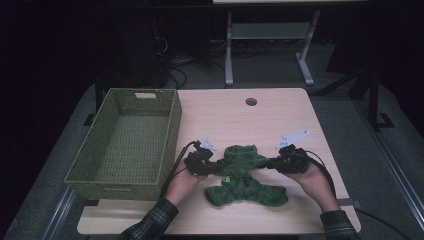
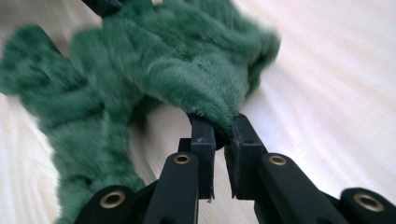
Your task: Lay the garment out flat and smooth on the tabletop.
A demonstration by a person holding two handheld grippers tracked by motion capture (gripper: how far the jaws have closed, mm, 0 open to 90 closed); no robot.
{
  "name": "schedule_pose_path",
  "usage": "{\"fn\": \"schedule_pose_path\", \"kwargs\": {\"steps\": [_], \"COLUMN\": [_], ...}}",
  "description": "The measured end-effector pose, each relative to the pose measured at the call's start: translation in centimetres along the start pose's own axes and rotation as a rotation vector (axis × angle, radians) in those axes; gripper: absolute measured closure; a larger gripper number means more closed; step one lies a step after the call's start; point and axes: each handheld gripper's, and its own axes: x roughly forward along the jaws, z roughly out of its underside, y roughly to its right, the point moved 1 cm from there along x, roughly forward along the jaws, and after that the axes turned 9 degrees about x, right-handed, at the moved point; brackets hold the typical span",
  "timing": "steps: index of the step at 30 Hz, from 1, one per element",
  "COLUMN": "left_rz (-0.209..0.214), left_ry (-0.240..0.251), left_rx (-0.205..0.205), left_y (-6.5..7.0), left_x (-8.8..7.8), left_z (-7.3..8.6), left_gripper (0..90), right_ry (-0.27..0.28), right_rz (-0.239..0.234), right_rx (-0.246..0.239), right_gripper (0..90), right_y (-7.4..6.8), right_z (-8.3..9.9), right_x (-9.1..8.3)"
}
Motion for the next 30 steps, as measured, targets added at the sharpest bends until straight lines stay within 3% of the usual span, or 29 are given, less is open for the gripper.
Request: {"fn": "schedule_pose_path", "kwargs": {"steps": [5,8,10,12,16,20,28,30], "left_rz": [0.001,0.002,0.01,0.013,0.0,-0.02,-0.006,0.001], "left_ry": [-0.026,-0.016,0.006,0.041,0.083,0.112,0.103,0.074], "left_rx": [0.006,0.0,-0.003,-0.004,0.003,-0.001,-0.009,0.004], "left_y": [0.2,0.4,0.5,0.7,0.3,-0.6,-2.7,-3.1], "left_x": [0.4,0.0,-0.8,-1.8,-3.5,-3.9,-1.6,-0.7], "left_z": [0.2,-0.1,-0.5,-1.0,-2.1,-3.3,-6.3,-6.8], "left_gripper": [83.3,72.6,64.7,60.5,56.4,56.0,54.2,54.1], "right_ry": [-0.052,-0.048,-0.023,-0.007,0.06,0.101,0.083,0.067], "right_rz": [-0.025,-0.021,-0.014,0.002,-0.001,-0.01,-0.057,-0.06], "right_rx": [0.019,0.014,0.021,0.023,0.035,0.067,0.123,0.133], "right_gripper": [80.8,71.0,62.4,59.3,58.0,58.1,59.1,60.3], "right_y": [0.3,0.1,0.1,-0.1,0.0,0.6,2.7,2.8], "right_z": [0.9,1.1,1.1,0.9,0.0,-1.5,-4.7,-5.3], "right_x": [1.6,1.7,1.0,-0.2,-2.6,-3.5,-0.6,0.3]}}
